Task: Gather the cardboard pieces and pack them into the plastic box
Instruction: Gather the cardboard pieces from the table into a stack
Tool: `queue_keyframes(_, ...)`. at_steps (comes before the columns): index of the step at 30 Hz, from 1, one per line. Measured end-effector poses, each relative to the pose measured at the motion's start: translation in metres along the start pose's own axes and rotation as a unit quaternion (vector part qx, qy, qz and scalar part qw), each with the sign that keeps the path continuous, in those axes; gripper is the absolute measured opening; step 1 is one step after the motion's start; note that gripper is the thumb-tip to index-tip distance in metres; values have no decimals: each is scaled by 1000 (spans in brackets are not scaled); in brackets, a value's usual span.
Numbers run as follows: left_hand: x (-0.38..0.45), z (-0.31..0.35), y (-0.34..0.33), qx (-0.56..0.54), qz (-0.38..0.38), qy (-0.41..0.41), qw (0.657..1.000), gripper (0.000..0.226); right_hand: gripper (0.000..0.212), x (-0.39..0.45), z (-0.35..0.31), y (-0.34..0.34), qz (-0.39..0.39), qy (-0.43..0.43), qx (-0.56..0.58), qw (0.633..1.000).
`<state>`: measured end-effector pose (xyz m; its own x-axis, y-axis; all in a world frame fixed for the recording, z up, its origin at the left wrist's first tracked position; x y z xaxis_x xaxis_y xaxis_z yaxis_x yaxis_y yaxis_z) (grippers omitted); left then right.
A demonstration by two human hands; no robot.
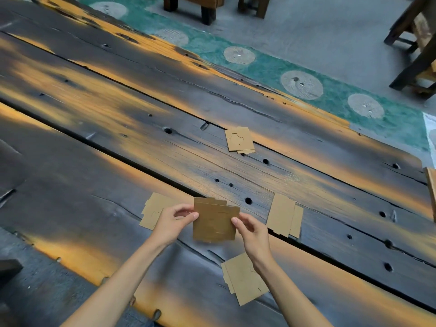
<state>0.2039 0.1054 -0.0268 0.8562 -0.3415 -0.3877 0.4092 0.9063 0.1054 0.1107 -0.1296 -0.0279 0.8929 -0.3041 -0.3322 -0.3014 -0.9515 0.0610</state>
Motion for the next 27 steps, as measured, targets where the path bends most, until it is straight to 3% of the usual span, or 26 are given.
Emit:
queue_keyframes(8,-12,-43,48,-142,-34,80,986,32,15,20,23,-90,-62,-95,63,992)
queue_keyframes(12,-21,-67,86,-173,20,108,979,37,15,37,39,-129,-62,-125,28,990)
queue_keyframes(15,-28,-82,125,-205,82,119,968,36,16,52,49,-152,-64,-133,-82,986)
queue_keyframes(19,-36,-101,172,-233,135,137,953,34,68,71,55,-177,-98,-121,-305,940)
queue_keyframes(22,-42,-114,193,-244,158,153,945,28,107,79,54,-194,-117,-95,-400,904)
queue_keyframes(25,-46,-122,209,-248,182,171,936,26,134,80,59,-208,-125,-90,-473,867)
queue_keyframes(27,-47,-126,216,-251,198,179,931,26,141,80,65,-211,-127,-96,-509,846)
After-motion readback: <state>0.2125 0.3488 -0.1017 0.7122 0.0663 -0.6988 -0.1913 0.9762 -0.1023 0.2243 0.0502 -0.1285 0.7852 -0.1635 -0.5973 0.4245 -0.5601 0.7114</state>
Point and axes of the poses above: each hand's wrist, its own x-axis towards the middle knuckle, its own y-axis out of the back of the hand, z = x × y, the point moved 9 cm from there along x, towards the middle knuckle, and after that the axes turned 6 degrees about -z, right-handed, at the moved point
